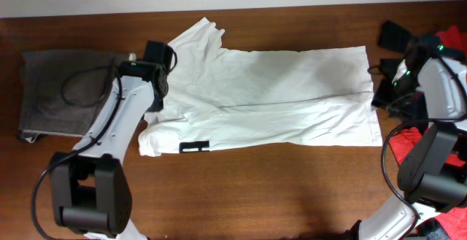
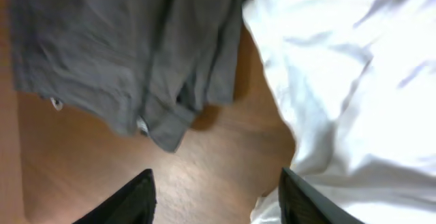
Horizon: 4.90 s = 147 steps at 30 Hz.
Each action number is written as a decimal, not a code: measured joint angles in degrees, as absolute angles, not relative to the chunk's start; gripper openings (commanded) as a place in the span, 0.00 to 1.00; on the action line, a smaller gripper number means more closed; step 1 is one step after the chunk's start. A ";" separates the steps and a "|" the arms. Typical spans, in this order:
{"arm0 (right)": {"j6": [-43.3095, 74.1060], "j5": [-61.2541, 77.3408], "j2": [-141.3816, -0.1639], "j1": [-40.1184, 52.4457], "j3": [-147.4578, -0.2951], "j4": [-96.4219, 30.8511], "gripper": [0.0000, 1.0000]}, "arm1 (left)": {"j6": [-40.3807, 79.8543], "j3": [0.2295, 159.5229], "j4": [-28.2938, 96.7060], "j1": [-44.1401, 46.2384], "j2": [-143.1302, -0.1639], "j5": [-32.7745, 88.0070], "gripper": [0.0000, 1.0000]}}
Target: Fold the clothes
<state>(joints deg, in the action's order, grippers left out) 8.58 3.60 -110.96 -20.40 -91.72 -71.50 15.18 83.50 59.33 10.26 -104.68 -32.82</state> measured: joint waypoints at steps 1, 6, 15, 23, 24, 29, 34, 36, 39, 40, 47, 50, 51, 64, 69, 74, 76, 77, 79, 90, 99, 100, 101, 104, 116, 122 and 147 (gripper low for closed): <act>7.01 5.74 -110.96 -20.23 -93.32 -73.08 0.44 | 15.29 84.77 59.51 10.26 -104.36 -32.01 0.35; 0.51 14.11 -110.96 -17.10 -96.23 -76.49 0.04 | 15.05 87.02 59.57 10.11 -103.37 -22.39 0.01; -6.74 21.43 -110.96 -0.82 -96.23 -75.22 0.04 | 16.08 87.00 60.07 8.95 -103.61 -6.92 0.00; -7.64 22.24 -110.96 15.25 -96.23 -68.29 0.04 | 16.56 86.80 61.21 0.93 -104.90 6.11 0.00; -7.62 22.26 -111.09 16.99 -96.23 -67.26 0.04 | 16.58 86.56 61.23 0.14 -105.16 7.27 0.00; -7.57 22.35 -113.60 24.10 -96.23 -60.45 0.04 | 16.78 83.00 58.98 -2.85 -107.11 13.21 0.00; -7.40 20.80 -118.08 30.37 -96.20 -54.02 0.10 | 16.95 76.64 52.27 -3.14 -109.60 17.04 0.00; -7.68 19.59 -119.57 32.82 -96.20 -51.42 0.16 | 16.95 74.74 51.31 -3.07 -110.21 17.80 0.00; -7.77 16.95 -120.68 35.94 -96.20 -47.86 0.33 | 16.95 72.90 50.46 -3.09 -110.56 18.04 0.00; -7.81 15.77 -120.75 36.95 -96.20 -46.65 0.40 | 16.95 72.49 49.98 -3.09 -110.61 18.00 0.00; -10.72 6.81 -120.84 42.61 -96.20 -42.24 0.58 | 16.95 71.61 47.27 -3.18 -112.51 17.34 0.00; -11.11 4.40 -121.16 43.75 -96.20 -40.23 0.59 | 16.95 71.57 47.27 -3.66 -112.99 17.72 0.00; -11.22 3.88 -121.30 43.88 -96.20 -39.81 0.60 | 16.95 71.57 47.27 -3.90 -112.99 17.82 0.00; -12.03 1.65 -125.86 43.92 -96.20 -36.84 0.59 | 17.87 71.55 47.22 -7.49 -113.01 17.89 0.00; -12.03 1.50 -126.02 43.92 -96.20 -36.53 0.59 | 18.02 71.55 47.05 -7.49 -113.01 17.78 0.00; -12.05 1.63 -126.04 43.92 -96.20 -36.53 0.58 | 18.02 71.46 46.76 -7.49 -113.01 17.78 0.00; -12.05 2.24 -126.08 43.92 -96.20 -36.95 0.59 | 18.02 71.44 46.41 -7.49 -113.01 17.65 0.00; -12.03 2.59 -126.08 43.94 -96.20 -37.06 0.58 | 18.02 71.40 46.22 -7.49 -113.01 17.58 0.00; -12.05 2.90 -126.08 43.94 -96.20 -37.04 0.58 | 18.04 71.33 46.17 -7.49 -113.01 17.58 0.00; -11.88 3.49 -126.34 43.92 -96.20 -36.75 0.60 | 18.04 71.29 46.11 -7.49 -113.01 17.58 0.00; -11.73 3.77 -128.64 43.92 -96.20 -35.81 0.59 | 18.04 71.22 46.06 -7.49 -113.01 17.61 0.00; -11.73 3.81 -128.64 43.92 -96.20 -35.88 0.55 | 18.04 71.22 46.06 -7.49 -113.01 17.61 0.00; -11.86 3.88 -128.64 43.92 -96.20 -35.90 0.54 | 18.04 71.22 46.06 -7.49 -113.01 17.58 0.00; -11.75 3.92 -128.64 43.92 -96.20 -35.88 0.40 | 18.04 71.20 46.02 -7.49 -113.01 17.61 0.00; -10.98 2.55 -128.64 43.92 -96.33 -35.75 0.18 | 18.04 71.18 46.02 -7.49 -113.01 17.61 0.00; -10.98 0.80 -128.64 43.92 -98.89 -35.86 0.09 | 18.04 71.18 46.02 -7.49 -113.01 17.61 0.00; -8.54 -0.67 -128.64 37.32 -100.14 -25.39 0.11 | 18.04 71.18 46.04 -7.49 -113.01 17.61 0.00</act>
<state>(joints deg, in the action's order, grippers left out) -8.54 -0.67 -128.64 37.32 -100.14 -25.39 18.04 71.18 46.04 -7.49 -113.01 17.61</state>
